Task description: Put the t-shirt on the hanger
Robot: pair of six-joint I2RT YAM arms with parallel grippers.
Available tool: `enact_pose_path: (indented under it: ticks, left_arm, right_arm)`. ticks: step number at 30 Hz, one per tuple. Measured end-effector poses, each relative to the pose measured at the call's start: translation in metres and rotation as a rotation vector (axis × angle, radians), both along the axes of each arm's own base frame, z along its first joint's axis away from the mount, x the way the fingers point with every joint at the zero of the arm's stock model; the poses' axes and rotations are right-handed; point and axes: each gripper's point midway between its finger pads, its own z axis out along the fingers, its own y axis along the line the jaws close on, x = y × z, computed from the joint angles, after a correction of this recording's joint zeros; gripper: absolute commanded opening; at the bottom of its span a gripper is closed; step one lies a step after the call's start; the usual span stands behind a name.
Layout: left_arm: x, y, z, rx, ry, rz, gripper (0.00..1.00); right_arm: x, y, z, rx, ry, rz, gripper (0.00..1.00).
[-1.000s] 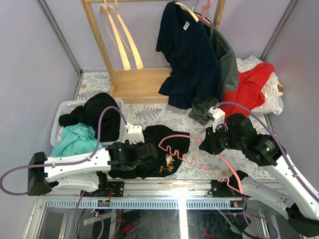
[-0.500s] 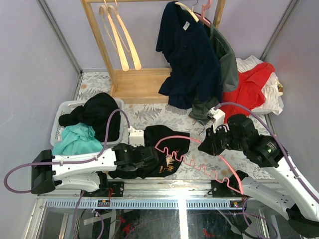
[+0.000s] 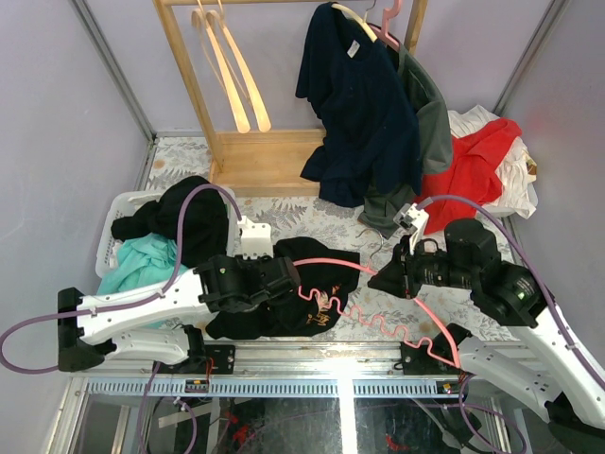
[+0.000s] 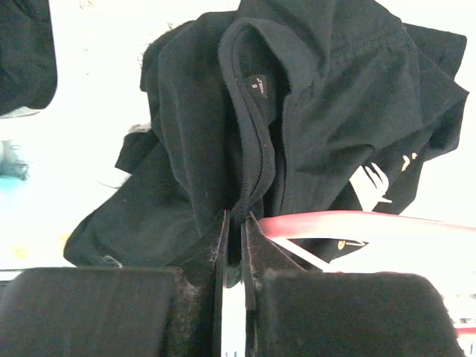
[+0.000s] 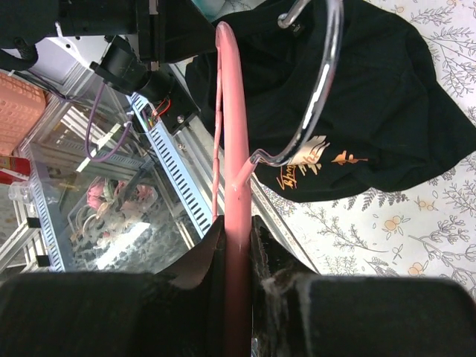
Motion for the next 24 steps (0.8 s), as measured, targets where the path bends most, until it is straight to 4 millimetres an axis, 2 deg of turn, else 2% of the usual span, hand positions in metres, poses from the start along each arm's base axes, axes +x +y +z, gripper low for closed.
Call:
enact_pose_path:
  ticks: [8, 13, 18, 24]
  left_arm:
    - [0.003, 0.012, 0.01, 0.062, -0.02, -0.018, 0.0]
    - [0.006, 0.007, 0.021, 0.034, -0.041, -0.013, 0.0]
    - [0.007, 0.008, 0.023, 0.028, -0.048, -0.018, 0.0]
    - [0.012, -0.002, 0.031, 0.018, -0.066, -0.051, 0.0]
  right_arm:
    - [0.006, 0.006, -0.005, 0.012, -0.007, 0.002, 0.0]
    - [0.004, 0.001, -0.02, -0.029, 0.025, -0.01, 0.0]
    - [0.001, -0.003, -0.024, -0.037, 0.028, -0.018, 0.0]
    - [0.004, 0.007, -0.026, 0.024, 0.011, 0.002, 0.0]
